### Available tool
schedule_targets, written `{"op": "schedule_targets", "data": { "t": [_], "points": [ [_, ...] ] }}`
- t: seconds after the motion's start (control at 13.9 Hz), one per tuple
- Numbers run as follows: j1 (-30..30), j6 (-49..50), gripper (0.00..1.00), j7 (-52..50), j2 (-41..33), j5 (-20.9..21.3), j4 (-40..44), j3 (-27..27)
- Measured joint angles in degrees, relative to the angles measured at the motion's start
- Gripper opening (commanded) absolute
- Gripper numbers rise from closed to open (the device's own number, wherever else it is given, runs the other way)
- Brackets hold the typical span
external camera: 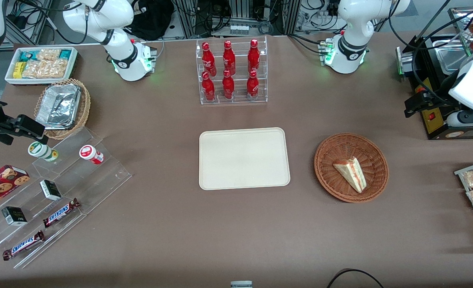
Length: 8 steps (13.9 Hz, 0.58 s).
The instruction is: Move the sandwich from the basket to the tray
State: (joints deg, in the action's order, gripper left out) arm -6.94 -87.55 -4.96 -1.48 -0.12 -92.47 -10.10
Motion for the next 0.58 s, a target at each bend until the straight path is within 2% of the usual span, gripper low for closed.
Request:
{"op": "schedule_targets", "data": {
  "t": [0.29,0.58],
  "points": [
    [0.0,0.6,1.00,0.0,0.2,0.0,0.0,0.0],
    [0.0,0.6,1.00,-0.6,2.6,2.2,-1.1,0.1]
  ]
}}
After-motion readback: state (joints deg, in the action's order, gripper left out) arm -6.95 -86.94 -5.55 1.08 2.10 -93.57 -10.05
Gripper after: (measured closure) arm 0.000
